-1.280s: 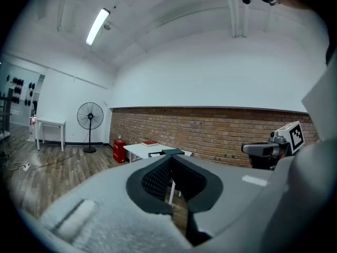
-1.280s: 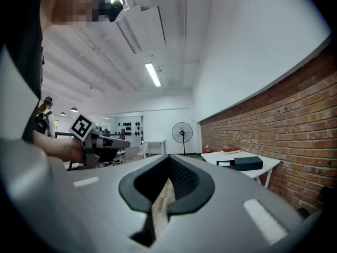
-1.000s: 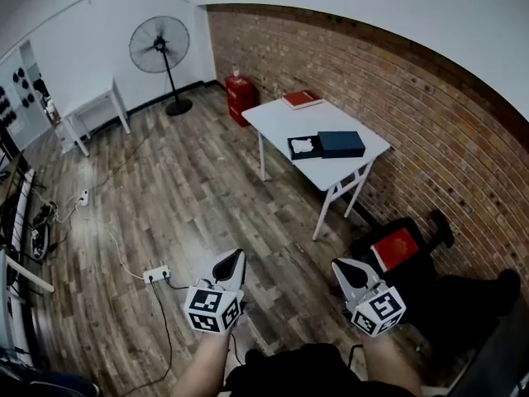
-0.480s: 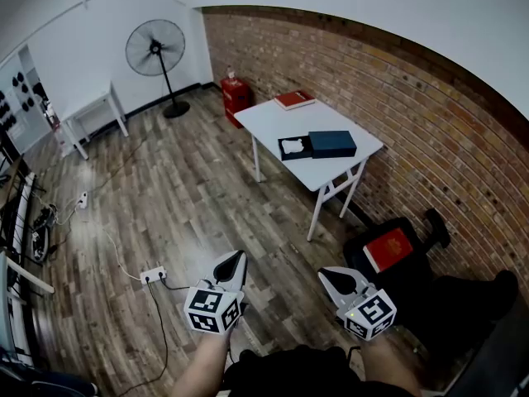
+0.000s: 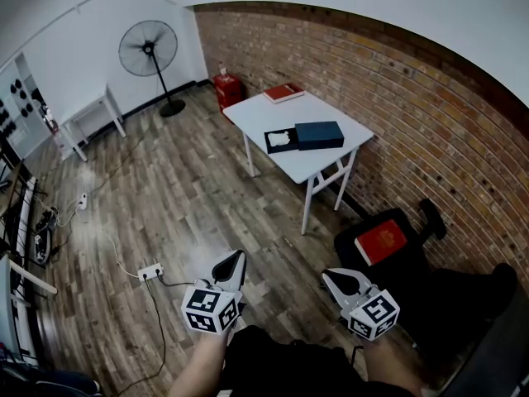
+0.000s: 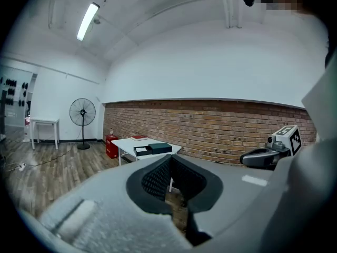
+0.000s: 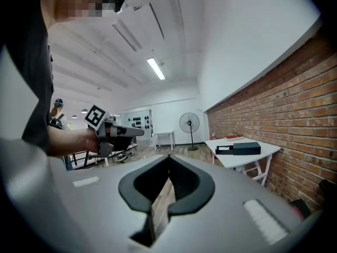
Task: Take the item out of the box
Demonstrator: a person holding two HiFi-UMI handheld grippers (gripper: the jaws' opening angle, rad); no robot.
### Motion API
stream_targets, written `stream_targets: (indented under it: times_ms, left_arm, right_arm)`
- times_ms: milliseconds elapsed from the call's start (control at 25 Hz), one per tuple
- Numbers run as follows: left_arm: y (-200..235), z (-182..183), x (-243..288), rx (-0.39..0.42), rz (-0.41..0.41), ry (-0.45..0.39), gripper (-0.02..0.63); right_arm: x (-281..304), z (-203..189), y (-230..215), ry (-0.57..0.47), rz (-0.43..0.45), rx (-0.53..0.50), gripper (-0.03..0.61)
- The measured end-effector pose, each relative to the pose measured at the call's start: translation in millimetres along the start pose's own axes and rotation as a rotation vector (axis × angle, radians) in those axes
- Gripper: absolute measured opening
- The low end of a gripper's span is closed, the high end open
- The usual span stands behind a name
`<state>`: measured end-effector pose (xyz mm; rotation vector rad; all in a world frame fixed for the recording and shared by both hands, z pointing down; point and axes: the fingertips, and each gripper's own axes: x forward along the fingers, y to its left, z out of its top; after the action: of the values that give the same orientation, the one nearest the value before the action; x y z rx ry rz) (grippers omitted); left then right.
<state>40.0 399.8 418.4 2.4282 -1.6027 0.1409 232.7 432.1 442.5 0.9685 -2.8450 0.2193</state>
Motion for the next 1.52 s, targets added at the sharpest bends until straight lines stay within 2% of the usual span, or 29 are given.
stream_targets:
  times_ms: [320,560,760,1040,1320,1520]
  left_arm:
    - [1.3,0.2,39.9,-0.004,-0.041,0.003,0.005]
    - [31.5,9.2,88.0,-0.013,-0.078,0.007,0.005]
    - [76.0,24.7,128.2,-0.016,-0.096,0.006,0.005]
    - [148.8,27.9,171.2,-0.047,-0.102,0.036,0.005]
    - [218.9,33.7,188.7,-0.087,-0.093,0.038,0.005]
    - [258.8,38.3,192.4,-0.087,-0.094,0.029,0.005]
  right_arm:
    - [5.8,-4.7,-40.4,-0.003,-0.049,0.042,0.002]
    - [44.3,-2.8,-73.3,0.014,-0.070,0.084,0.002]
    - [106.0,10.3,-96.1,0.022,-0.054,0.106,0.002]
    - [197.8,22.9,-110.8,0.061,-0.010,0.121,0.002]
    - [265.6,26.7,-118.4,0.104,-0.008,0.150,0.002]
    - [305.7,36.2,-112.2,0.114,-0.001,0.148,0.002]
